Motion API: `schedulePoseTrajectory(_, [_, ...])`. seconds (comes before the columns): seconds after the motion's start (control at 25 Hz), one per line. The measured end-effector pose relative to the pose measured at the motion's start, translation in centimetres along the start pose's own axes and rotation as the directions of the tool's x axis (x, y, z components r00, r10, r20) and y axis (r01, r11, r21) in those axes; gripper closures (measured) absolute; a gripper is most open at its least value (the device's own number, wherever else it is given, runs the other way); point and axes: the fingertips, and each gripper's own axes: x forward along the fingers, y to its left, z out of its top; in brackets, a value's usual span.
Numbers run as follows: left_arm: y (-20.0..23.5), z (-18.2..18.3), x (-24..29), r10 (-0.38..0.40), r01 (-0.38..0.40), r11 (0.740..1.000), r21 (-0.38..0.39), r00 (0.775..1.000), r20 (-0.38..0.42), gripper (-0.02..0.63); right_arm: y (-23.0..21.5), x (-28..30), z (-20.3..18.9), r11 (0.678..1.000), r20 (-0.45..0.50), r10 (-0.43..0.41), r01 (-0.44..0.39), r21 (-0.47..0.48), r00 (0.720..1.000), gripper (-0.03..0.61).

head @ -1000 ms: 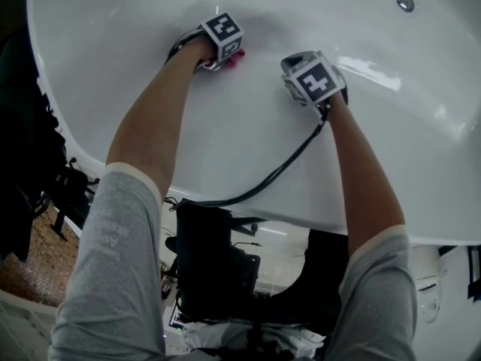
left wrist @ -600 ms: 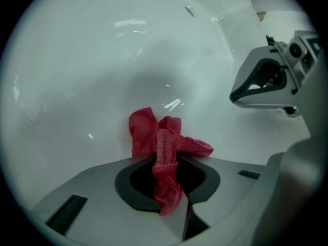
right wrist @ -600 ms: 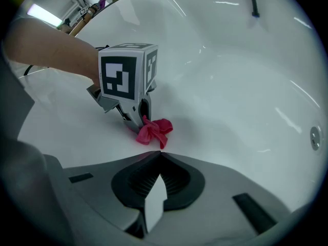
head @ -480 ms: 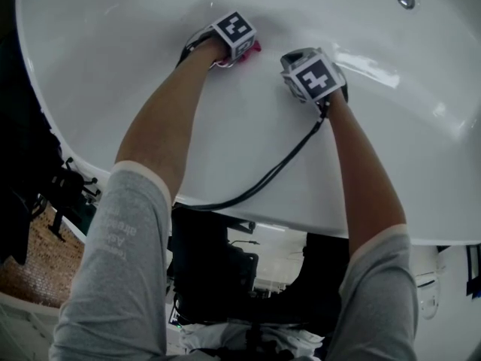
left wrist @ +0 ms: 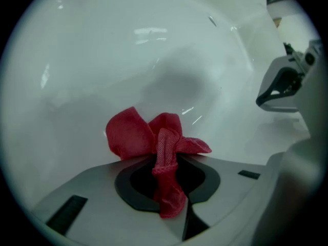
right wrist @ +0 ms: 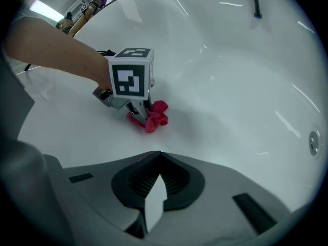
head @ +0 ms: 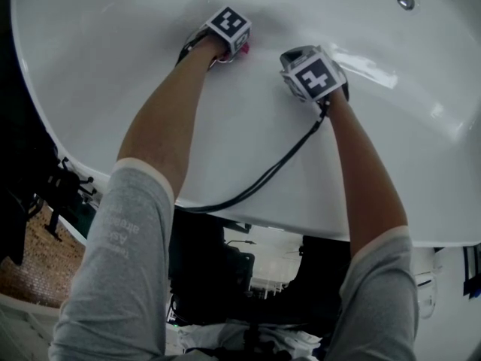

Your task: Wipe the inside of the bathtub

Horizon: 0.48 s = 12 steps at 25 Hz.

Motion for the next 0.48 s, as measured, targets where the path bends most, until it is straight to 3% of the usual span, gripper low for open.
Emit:
schedulePoseTrajectory(0.08, [-1.8, 1.6, 0.2, -0.013, 0.013, 0.999, 0.053, 1.0, -0.004, 0.535, -0.5, -0.2, 0.1, 1.0, -0.001, -0.004, 0.004, 0.004, 1.0, 0.569])
schedulePoseTrajectory(0.2, [-6.4, 5.3, 0.6, -0.172, 0.171, 0.985, 0.02, 0.978, 0.116, 0.535, -0.8, -0.5, -0.1, 1.0, -0.007, -0.014, 0.014, 0.008, 1.0, 0.569])
schedulePoseTrajectory(0.36, [-6.8, 5.5, 0.9, -0.091, 0.084, 0.987, 0.14, 0.995, 0.045, 0.535, -1.1, -0.6, 0.0, 1.0, -0.007, -0.02, 0.02, 0.008, 1.0, 0.569])
schedulePoseTrajectory(0.48, [-4.6, 4.6, 0.7, -0.051, 0.045, 0.989, 0.139, 0.998, 0.04, 0.535, -1.2, -0.6, 0.0, 1.0, 0.001, -0.02, 0.02, 0.016, 1.0, 0.569])
